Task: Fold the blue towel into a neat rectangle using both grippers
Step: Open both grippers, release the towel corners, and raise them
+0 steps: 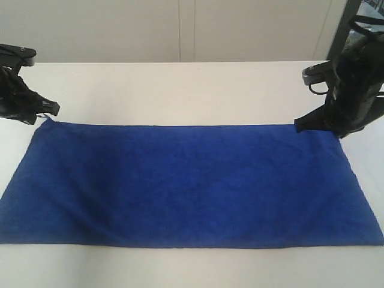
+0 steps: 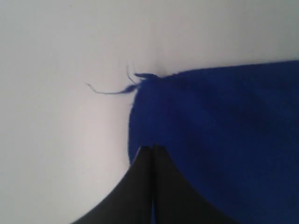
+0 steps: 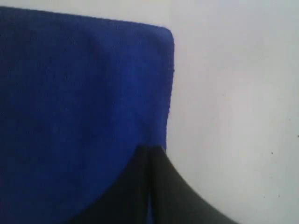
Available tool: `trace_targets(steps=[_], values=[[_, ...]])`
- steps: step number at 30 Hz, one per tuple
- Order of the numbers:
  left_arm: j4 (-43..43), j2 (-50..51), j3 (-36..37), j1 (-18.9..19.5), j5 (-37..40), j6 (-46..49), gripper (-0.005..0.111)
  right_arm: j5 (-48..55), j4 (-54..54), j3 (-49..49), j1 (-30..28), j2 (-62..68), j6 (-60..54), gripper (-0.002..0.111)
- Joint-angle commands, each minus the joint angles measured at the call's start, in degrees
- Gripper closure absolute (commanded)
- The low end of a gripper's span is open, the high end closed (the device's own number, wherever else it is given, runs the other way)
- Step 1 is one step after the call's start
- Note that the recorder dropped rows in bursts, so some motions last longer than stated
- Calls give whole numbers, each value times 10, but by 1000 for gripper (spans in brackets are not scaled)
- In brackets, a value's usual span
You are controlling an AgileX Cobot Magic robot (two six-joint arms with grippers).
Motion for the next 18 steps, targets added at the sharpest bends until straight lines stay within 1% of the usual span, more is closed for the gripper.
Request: trace_targets(steps=[1, 3, 6, 13, 18], values=[[-104, -6, 0, -3, 77, 111, 107, 34, 55, 0, -3, -39, -56, 108], [-122, -7, 7, -3, 95, 125, 107, 40, 85, 1, -3, -53, -79, 108], [-130, -15, 33, -3, 95, 123, 107, 34, 129, 14, -13, -58, -102, 108], [-130, -67, 85, 3, 90, 115, 107, 32, 171, 48, -47, -61, -124, 108], [-130, -104, 128, 40, 85, 103, 107, 31, 252, 63, -92, -68, -192, 108]])
